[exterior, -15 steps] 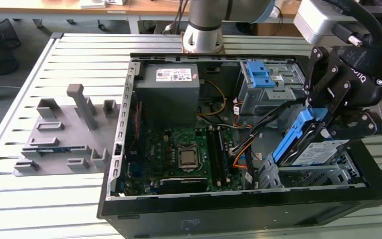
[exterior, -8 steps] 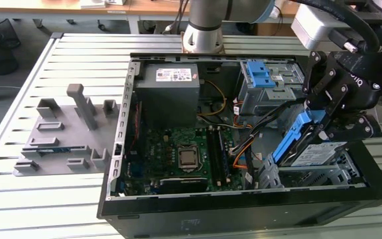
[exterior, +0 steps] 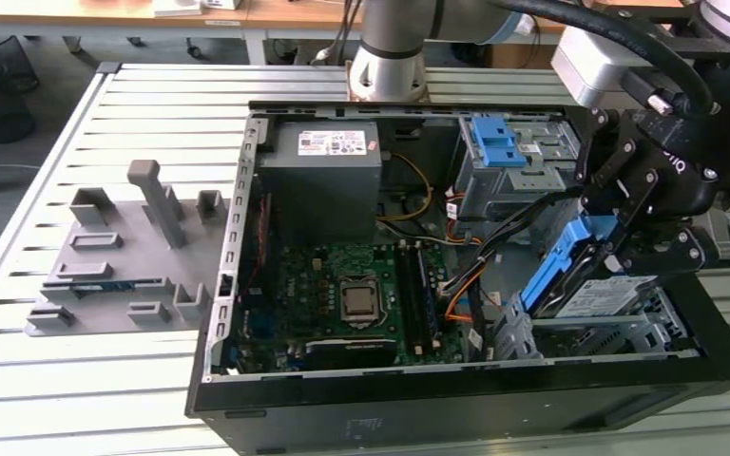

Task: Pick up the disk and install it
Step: 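Insert the disk into the insertion slot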

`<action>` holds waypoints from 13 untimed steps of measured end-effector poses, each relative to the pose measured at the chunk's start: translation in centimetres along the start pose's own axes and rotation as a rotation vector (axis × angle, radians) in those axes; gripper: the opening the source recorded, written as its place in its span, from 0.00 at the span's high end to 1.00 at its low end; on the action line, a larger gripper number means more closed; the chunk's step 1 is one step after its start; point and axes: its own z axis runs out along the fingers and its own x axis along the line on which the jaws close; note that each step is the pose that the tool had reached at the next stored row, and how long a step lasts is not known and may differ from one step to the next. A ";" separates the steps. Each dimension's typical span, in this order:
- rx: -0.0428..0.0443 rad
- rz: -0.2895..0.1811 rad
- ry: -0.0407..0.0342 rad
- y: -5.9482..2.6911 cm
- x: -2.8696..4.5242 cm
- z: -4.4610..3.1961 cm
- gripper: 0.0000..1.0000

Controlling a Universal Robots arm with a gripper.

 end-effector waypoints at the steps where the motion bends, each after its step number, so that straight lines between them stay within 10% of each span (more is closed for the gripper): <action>1: 0.0000 0.000 0.0000 0.00 0.00 0.07 0.64; 13: 0.0000 0.000 0.0001 -0.01 0.00 0.99 0.64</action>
